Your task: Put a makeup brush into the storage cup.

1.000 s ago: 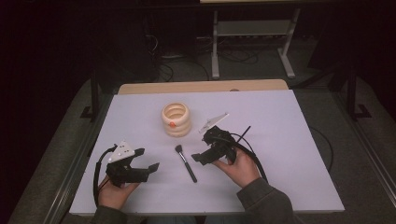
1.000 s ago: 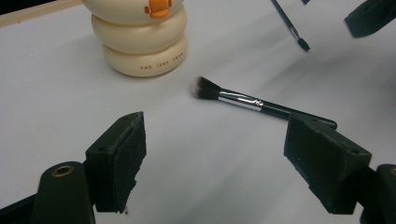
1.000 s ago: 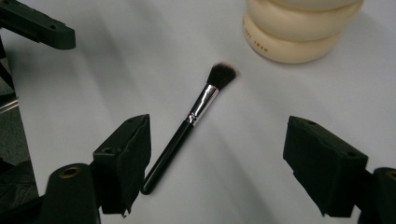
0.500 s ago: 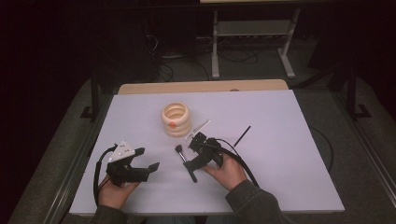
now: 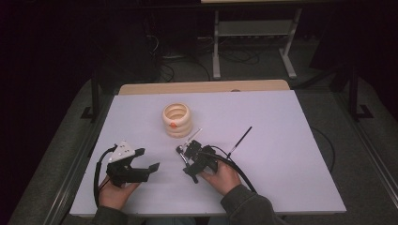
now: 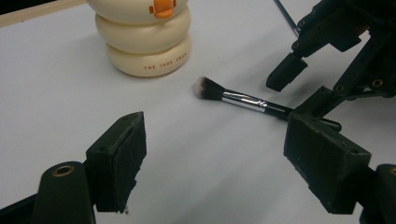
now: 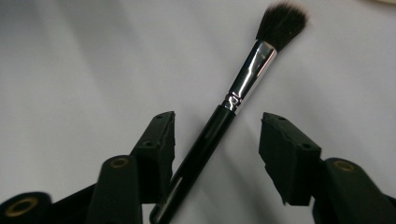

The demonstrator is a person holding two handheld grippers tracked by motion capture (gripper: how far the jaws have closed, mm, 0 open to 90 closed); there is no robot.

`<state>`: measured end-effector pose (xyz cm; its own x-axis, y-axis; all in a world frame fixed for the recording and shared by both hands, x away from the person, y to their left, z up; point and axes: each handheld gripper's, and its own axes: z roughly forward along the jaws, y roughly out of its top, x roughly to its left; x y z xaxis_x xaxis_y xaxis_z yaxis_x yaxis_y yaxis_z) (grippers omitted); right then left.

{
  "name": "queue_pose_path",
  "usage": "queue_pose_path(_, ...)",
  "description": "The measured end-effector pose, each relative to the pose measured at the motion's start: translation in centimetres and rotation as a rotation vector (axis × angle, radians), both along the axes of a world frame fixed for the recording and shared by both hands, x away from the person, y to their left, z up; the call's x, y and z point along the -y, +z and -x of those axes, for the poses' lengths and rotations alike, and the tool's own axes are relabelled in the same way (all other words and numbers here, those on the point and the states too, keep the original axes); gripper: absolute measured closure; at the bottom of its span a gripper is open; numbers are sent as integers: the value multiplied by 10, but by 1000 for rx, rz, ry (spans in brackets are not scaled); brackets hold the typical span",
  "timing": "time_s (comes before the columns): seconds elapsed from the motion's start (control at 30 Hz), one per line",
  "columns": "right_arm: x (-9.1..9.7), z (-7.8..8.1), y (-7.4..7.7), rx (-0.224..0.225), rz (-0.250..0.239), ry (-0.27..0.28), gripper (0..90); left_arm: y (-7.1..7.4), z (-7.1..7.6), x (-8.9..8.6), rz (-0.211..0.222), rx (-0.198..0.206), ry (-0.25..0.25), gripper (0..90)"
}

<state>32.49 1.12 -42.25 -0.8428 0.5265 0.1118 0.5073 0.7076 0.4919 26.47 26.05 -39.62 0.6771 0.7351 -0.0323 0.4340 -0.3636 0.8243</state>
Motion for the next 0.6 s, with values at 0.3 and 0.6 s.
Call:
queue_pose_path(0.3,-4,2,-3,-15,40,-26,605,0,0,0,7,0,4,209)
queue_pose_path(0.6,-18,14,-1,29,135,-90,784,-1,0,3,5,-1,-4,209)
